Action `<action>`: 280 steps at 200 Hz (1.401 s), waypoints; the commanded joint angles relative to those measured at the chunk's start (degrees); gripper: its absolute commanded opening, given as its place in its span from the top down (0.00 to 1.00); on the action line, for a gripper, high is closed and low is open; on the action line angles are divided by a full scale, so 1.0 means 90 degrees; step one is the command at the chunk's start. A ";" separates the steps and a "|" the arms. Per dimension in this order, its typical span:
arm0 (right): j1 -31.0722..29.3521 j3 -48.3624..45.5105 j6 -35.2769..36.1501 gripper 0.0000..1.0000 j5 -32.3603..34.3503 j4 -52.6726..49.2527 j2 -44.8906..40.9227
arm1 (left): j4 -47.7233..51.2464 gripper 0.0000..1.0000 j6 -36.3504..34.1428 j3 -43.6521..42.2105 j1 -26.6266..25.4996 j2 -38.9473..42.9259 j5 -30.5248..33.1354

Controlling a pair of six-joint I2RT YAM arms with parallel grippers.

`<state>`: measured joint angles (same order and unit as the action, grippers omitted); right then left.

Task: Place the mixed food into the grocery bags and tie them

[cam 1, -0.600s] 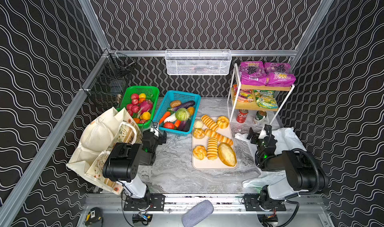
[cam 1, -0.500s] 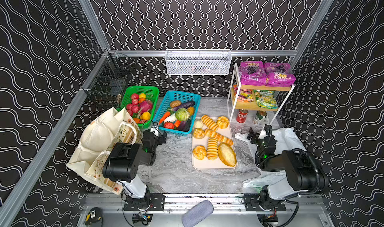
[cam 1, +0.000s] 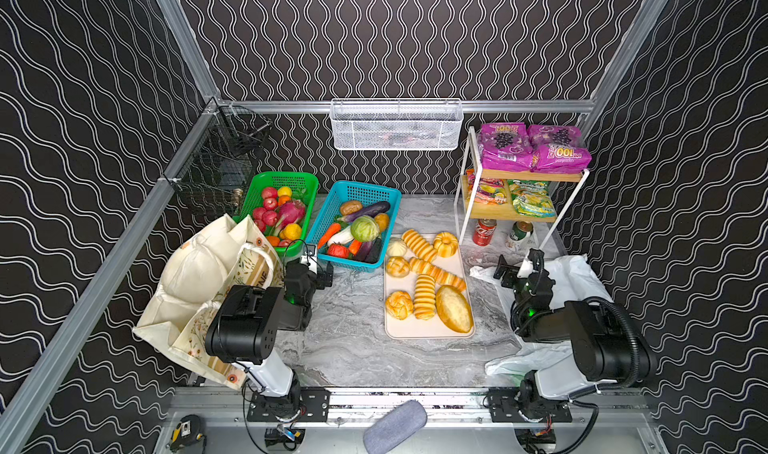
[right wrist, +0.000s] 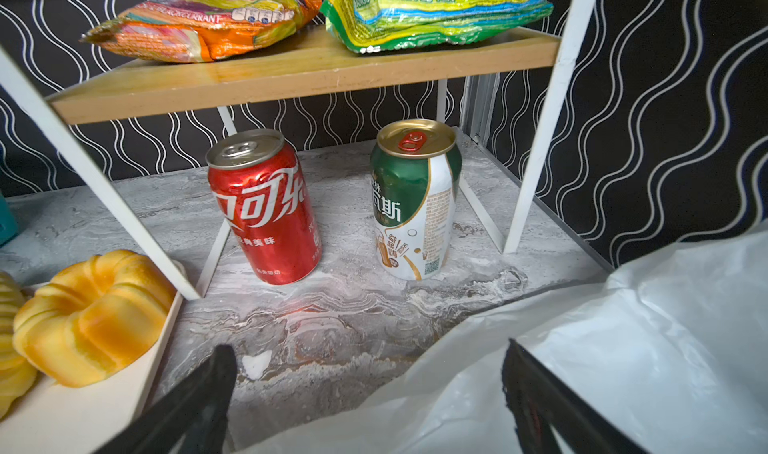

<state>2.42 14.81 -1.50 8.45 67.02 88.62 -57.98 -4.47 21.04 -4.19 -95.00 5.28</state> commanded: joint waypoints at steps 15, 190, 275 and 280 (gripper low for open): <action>0.0015 0.0005 -0.0034 0.00 -0.0099 0.0151 -0.0025 | -0.0091 0.01 0.0049 0.0016 0.0021 0.0005 -0.0040; -0.0019 0.0492 -0.0808 0.00 0.0360 -0.2894 -0.2033 | 0.1026 0.03 0.0525 -0.0494 -0.0150 0.2143 0.0746; -0.0096 0.1726 -0.2650 0.00 -0.4076 -0.8285 -0.4416 | 0.5726 0.01 0.2471 0.1206 -0.0206 0.3565 -0.1487; -0.0133 0.1618 -0.2669 0.00 -0.4413 -0.8375 -0.4598 | 0.5824 0.01 0.2498 0.1229 -0.0228 0.3647 -0.1690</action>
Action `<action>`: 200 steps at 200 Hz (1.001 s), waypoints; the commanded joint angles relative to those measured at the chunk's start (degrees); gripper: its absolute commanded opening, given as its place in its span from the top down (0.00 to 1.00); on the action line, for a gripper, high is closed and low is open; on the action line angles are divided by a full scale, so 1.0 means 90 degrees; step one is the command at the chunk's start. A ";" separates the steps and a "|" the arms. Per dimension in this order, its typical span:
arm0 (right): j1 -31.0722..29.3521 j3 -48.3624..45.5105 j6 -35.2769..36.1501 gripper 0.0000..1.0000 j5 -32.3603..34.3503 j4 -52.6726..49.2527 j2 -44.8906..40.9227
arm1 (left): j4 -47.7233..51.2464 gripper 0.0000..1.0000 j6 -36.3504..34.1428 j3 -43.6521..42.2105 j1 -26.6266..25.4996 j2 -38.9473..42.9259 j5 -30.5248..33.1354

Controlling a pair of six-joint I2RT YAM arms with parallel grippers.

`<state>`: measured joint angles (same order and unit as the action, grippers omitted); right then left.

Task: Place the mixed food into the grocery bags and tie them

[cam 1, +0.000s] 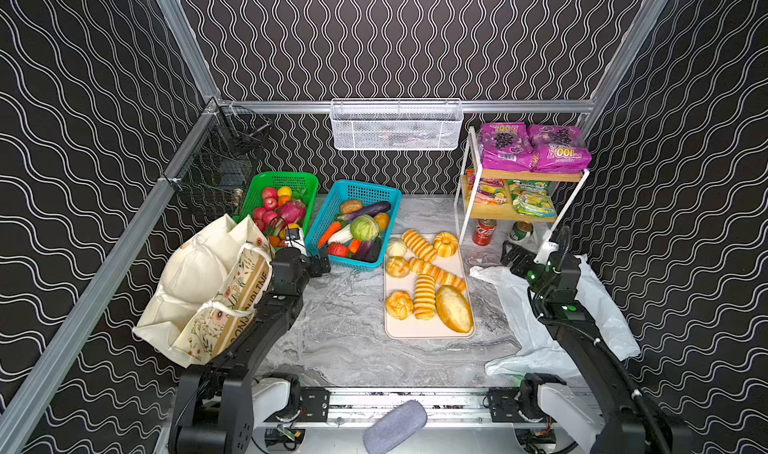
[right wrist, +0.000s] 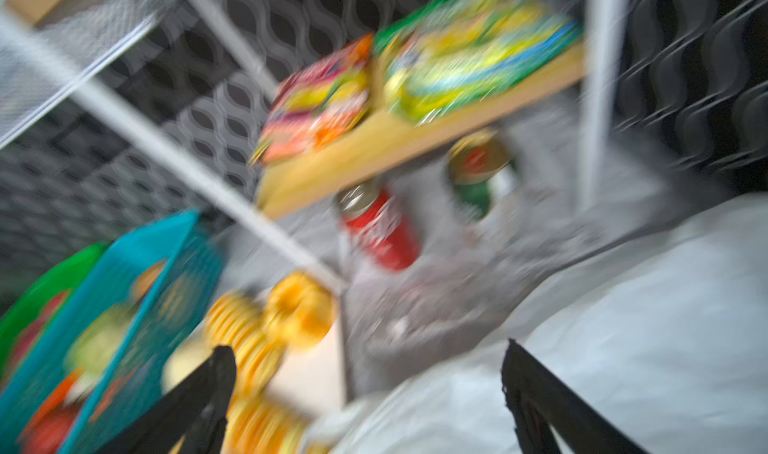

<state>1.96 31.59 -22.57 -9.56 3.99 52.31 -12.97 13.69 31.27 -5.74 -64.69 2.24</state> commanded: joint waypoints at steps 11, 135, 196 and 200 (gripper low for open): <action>-0.0209 -0.0506 -0.0408 0.00 -0.2980 -0.1629 -0.0967 | 0.1070 0.01 0.0600 0.0139 -0.0113 0.0466 -0.1765; -0.6865 -0.0918 -0.2083 0.00 0.0750 -0.1579 0.0454 | 0.3003 0.01 0.0197 0.0773 -0.0708 0.1461 -0.1969; -0.7170 -0.0600 -0.1801 0.00 0.1527 -0.1215 0.1872 | 0.3284 0.01 0.0028 0.0933 -0.0714 0.1492 -0.1958; -0.7170 -0.0566 -0.1760 0.00 0.1582 -0.1217 0.1921 | 0.3292 0.01 0.0005 0.0954 -0.0710 0.1489 -0.1966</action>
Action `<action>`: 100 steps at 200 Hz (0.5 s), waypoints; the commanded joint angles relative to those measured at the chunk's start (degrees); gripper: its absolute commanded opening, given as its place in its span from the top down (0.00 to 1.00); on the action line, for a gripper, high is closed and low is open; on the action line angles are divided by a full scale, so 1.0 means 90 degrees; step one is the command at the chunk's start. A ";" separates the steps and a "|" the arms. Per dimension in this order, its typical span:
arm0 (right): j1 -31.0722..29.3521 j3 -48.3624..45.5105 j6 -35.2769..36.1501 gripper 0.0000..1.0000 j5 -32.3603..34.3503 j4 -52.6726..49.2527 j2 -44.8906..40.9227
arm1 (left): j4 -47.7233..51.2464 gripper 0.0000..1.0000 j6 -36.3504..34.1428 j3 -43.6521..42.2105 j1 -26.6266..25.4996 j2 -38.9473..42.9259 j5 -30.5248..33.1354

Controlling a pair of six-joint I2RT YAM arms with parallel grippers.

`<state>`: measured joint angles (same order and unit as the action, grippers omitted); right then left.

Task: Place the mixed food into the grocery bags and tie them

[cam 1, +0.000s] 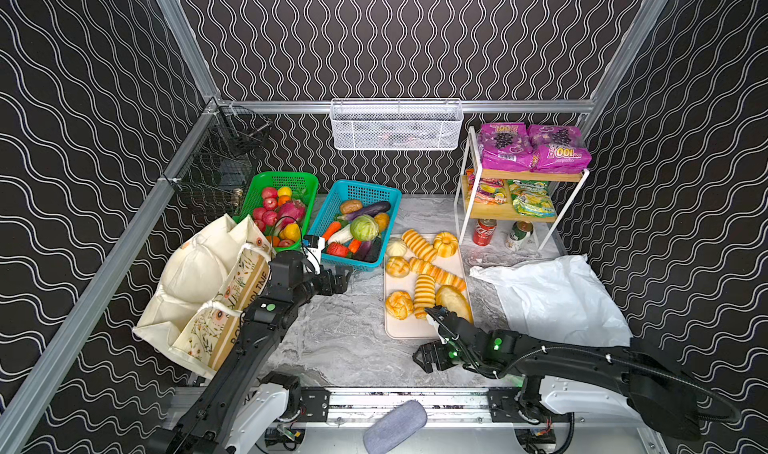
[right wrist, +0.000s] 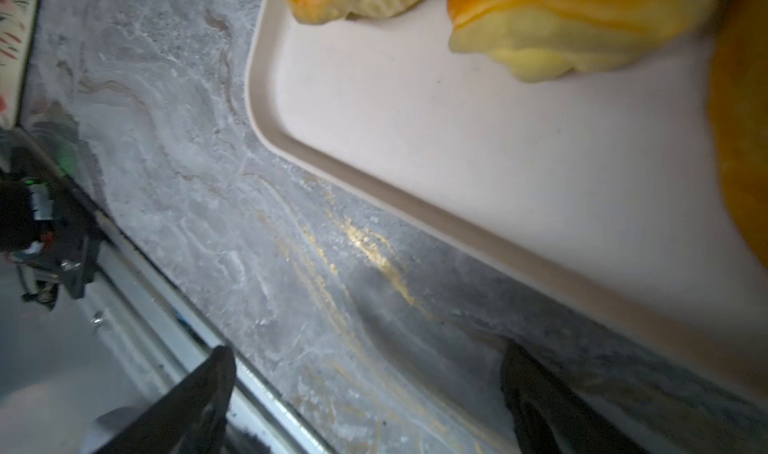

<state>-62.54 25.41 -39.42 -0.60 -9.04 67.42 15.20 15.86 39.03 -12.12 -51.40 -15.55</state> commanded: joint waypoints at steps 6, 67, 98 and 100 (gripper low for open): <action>0.0005 0.0168 0.0159 0.00 0.0692 0.0223 0.0303 | 0.0175 0.01 -0.0257 0.0109 -0.0001 0.0001 -0.0014; 0.0567 0.0490 0.1173 0.00 0.0648 0.0844 0.1207 | -0.0061 0.01 -0.0313 0.0335 -0.0009 -0.0539 -0.0590; 0.1002 0.0642 0.1733 0.00 0.0632 0.1335 0.1674 | -0.0040 0.01 -0.0426 0.0407 -0.0015 -0.0647 -0.0603; 0.1046 0.0651 0.1753 0.00 0.0613 0.1390 0.1702 | -0.0054 0.01 -0.0432 0.0407 -0.0014 -0.0652 -0.0610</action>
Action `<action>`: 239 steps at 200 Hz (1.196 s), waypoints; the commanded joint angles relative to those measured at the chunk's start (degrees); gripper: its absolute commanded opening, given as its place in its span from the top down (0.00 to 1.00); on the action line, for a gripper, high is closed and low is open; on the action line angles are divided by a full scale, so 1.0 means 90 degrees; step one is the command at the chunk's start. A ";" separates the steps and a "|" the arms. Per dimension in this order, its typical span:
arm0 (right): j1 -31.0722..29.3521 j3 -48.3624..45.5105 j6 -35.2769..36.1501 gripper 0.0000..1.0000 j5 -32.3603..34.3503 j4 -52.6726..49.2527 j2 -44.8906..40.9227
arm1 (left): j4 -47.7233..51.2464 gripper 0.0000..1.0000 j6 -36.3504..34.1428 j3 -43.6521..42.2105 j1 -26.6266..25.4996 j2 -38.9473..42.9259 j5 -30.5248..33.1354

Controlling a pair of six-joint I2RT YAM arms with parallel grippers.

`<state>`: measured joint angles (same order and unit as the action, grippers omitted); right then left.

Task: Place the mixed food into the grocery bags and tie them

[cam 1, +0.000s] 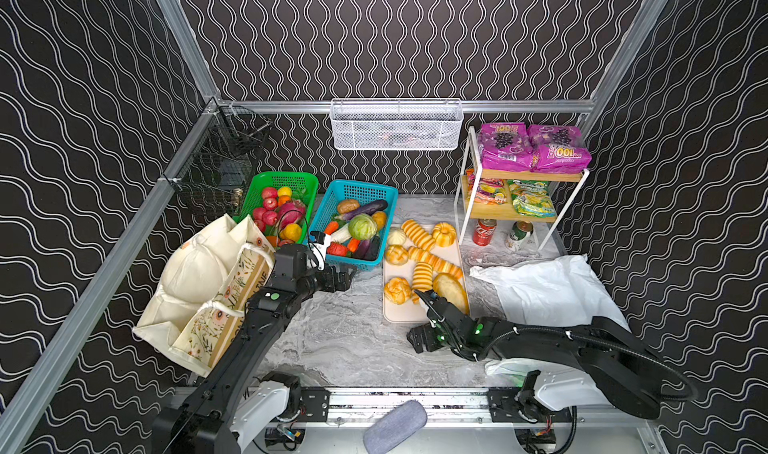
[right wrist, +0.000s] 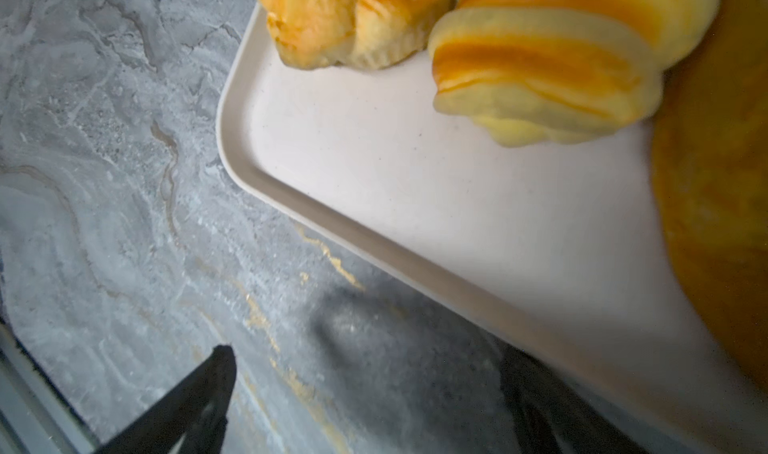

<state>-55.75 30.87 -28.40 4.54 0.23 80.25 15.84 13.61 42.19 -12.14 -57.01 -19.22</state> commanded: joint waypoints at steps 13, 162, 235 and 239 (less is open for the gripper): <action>0.0535 0.0156 0.0675 0.00 -0.0046 0.0531 0.0437 | -0.0118 0.01 -0.0193 0.0079 -0.0016 -0.0074 -0.0313; 0.2536 0.2276 0.2208 0.00 -0.1188 0.1340 0.3014 | -0.0461 0.01 0.0153 -0.0130 -0.0130 -0.0705 -0.1252; 0.2650 0.2123 0.1757 0.00 -0.1749 0.0773 0.1604 | -0.0970 0.01 -0.0223 -0.0032 -0.0658 -0.1603 -0.1189; 0.2658 0.2032 0.1696 0.00 -0.1798 0.0753 0.1438 | -0.1111 0.01 -0.0209 -0.0014 -0.0657 -0.1685 -0.1119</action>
<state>-31.73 52.93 -10.04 -7.44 7.79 100.90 11.97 12.97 41.32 -17.63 -69.71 -31.83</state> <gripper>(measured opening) 0.997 0.987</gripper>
